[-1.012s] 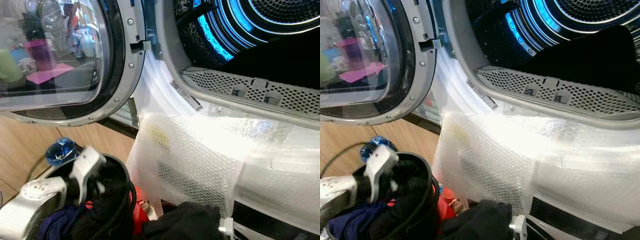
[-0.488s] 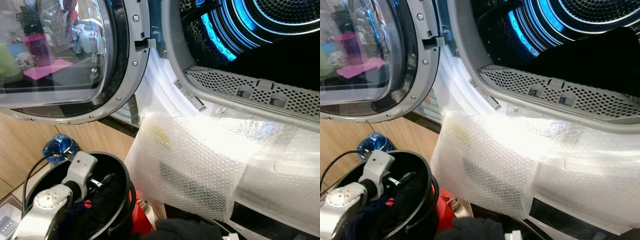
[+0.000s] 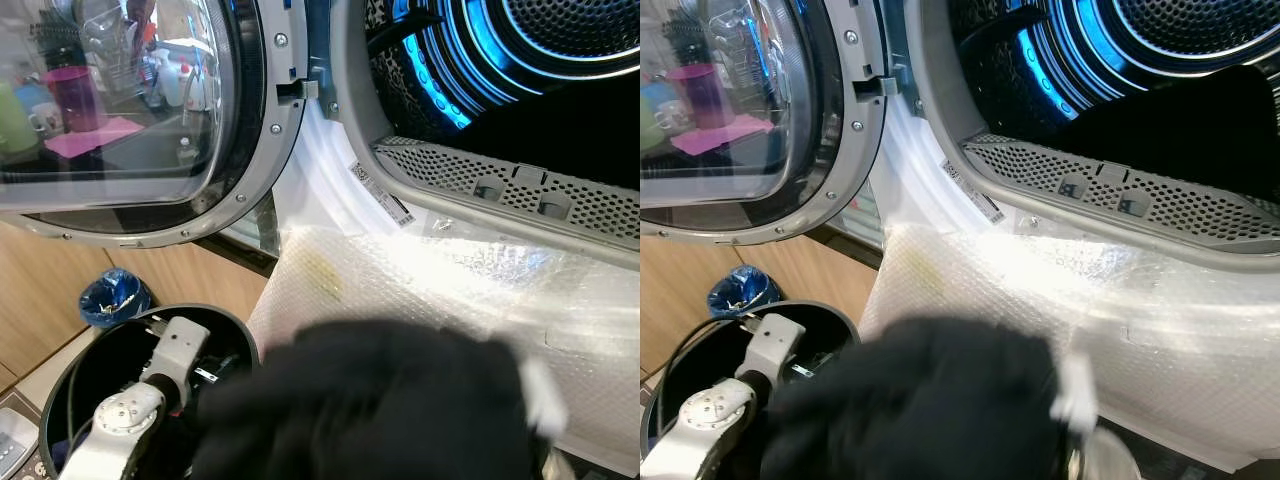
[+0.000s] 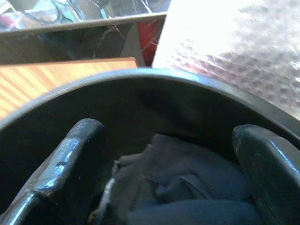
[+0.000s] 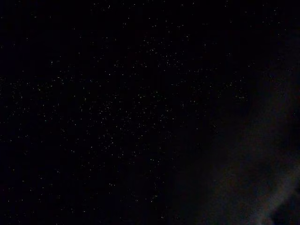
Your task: Clothes washing
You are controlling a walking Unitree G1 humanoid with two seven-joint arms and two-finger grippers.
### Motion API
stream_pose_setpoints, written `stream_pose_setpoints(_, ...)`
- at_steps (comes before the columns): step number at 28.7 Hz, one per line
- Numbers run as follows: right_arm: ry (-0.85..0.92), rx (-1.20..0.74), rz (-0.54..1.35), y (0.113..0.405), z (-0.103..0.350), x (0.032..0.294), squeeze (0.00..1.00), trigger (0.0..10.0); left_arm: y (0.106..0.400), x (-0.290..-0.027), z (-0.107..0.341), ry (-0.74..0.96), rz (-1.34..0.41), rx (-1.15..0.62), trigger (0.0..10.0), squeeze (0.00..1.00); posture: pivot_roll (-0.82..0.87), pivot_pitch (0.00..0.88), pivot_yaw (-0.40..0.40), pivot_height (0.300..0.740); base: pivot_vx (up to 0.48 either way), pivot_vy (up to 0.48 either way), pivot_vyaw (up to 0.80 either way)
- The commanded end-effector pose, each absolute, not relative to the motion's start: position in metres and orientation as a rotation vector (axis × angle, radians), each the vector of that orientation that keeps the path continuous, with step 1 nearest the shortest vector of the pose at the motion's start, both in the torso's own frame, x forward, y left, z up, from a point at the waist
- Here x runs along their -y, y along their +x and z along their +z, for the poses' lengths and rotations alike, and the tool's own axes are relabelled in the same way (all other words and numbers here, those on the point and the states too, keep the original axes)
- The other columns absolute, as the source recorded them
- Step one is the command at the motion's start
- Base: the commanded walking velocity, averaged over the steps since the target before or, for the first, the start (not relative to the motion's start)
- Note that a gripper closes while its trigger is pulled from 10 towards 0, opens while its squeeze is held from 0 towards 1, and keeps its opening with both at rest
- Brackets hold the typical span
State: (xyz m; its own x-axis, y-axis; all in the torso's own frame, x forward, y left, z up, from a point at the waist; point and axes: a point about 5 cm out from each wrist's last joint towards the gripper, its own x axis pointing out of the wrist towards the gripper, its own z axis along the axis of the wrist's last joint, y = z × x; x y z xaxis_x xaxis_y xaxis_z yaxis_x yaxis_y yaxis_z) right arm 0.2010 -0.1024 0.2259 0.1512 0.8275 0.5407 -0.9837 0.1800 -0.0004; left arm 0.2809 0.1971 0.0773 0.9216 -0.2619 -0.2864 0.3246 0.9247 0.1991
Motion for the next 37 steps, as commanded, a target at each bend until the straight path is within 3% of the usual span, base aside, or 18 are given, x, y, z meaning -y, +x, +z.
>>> stream_pose_setpoints(1,0.391,0.554,1.350,0.196,0.244,0.111,0.00,0.0,0.278,-0.201,0.071,0.269,-0.293,-0.281,10.0,0.00,-0.04,0.000,0.056,0.740,0.000,0.000,0.00)
stream_pose_setpoints(14,0.371,0.755,1.116,0.232,0.320,0.157,0.00,0.0,0.278,-0.195,0.065,0.236,-0.293,-0.284,10.0,0.00,-0.05,0.016,0.045,0.740,0.000,0.000,0.00)
stream_pose_setpoints(18,0.328,0.824,0.996,0.259,0.355,0.169,0.00,0.0,0.278,-0.191,0.061,0.230,-0.303,-0.292,10.0,0.00,-0.06,0.018,0.045,0.740,0.000,0.000,0.00)
stream_pose_setpoints(19,0.344,0.864,0.916,0.277,0.373,0.171,0.00,0.0,0.279,-0.188,0.060,0.227,-0.308,-0.295,10.0,0.00,-0.08,0.017,0.050,0.740,0.000,0.000,0.00)
stream_pose_setpoints(25,0.424,0.962,0.796,0.308,0.431,0.168,0.00,0.0,0.281,-0.183,0.059,0.218,-0.315,-0.296,10.0,0.00,-0.09,0.015,0.046,0.740,0.000,0.000,0.00)
stream_pose_setpoints(28,0.438,0.908,0.645,0.335,0.457,0.166,0.00,0.0,0.281,-0.180,0.057,0.210,-0.317,-0.299,10.0,0.00,-0.10,0.013,0.041,0.740,0.000,0.000,0.00)
stream_pose_setpoints(32,0.450,0.882,0.566,0.348,0.469,0.167,0.00,0.0,0.280,-0.178,0.056,0.204,-0.319,-0.301,10.0,0.00,-0.10,0.010,0.038,0.740,0.000,0.000,0.00)
stream_pose_setpoints(34,0.442,0.692,0.343,0.374,0.471,0.171,0.00,0.0,0.280,-0.178,0.054,0.205,-0.321,-0.308,10.0,0.00,-0.11,0.013,0.038,0.740,0.000,0.000,0.00)
stream_pose_setpoints(35,0.398,0.507,0.137,0.392,0.463,0.177,0.00,0.0,0.280,-0.176,0.052,0.202,-0.323,-0.316,10.0,0.00,-0.11,0.002,0.040,0.740,0.000,0.000,0.00)
stream_pose_setpoints(37,0.361,0.430,0.035,0.398,0.457,0.182,0.00,0.0,0.281,-0.175,0.051,0.202,-0.326,-0.318,10.0,0.00,-0.10,0.000,0.037,0.740,0.000,0.000,0.00)
